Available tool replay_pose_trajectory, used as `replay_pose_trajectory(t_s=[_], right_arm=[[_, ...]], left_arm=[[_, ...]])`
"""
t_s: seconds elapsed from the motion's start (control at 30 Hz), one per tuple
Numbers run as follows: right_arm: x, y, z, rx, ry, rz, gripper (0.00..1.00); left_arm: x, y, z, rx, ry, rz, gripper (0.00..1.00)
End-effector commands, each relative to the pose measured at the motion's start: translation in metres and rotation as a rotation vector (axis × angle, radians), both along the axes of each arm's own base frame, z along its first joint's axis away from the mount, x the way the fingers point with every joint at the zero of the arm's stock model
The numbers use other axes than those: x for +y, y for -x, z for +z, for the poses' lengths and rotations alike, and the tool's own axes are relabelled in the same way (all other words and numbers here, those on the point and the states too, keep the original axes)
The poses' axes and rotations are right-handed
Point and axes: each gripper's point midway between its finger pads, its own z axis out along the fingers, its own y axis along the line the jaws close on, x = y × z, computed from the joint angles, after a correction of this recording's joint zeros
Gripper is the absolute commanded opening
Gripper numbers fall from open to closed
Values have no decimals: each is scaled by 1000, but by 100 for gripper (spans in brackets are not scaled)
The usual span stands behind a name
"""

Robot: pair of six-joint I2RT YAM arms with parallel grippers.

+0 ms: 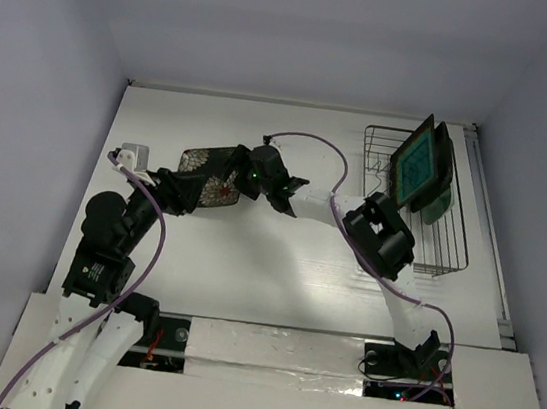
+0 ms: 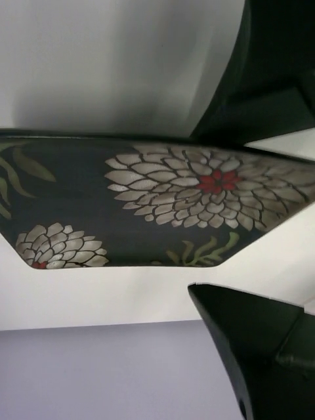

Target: Unload the plates from the dish rack

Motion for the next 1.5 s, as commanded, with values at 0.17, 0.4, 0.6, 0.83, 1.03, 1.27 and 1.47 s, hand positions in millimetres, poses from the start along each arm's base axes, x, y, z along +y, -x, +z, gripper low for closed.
replay_pose_trajectory(t_s=[0.17, 0.4, 0.6, 0.83, 1.03, 1.27, 1.47], right_arm=[[8, 6, 29, -59, 40, 109, 100], [-1, 17, 20, -77, 259, 273, 100], [-23, 17, 5, -77, 410, 281, 100], [-22, 24, 3, -72, 419, 327, 100], [-41, 17, 51, -176, 415, 230, 90], [-134, 6, 161, -363, 481, 7, 21], [-303, 4, 214, -388, 674, -316, 0]], left_arm=[[1, 4, 30, -87, 20, -5, 49], [0, 5, 31, -92, 20, -8, 49], [1, 7, 33, -100, 18, -6, 49], [2, 7, 33, -101, 19, -3, 49], [2, 6, 33, -100, 17, -1, 49], [2, 8, 34, -104, 16, -3, 41], [3, 7, 34, -107, 16, 2, 17]])
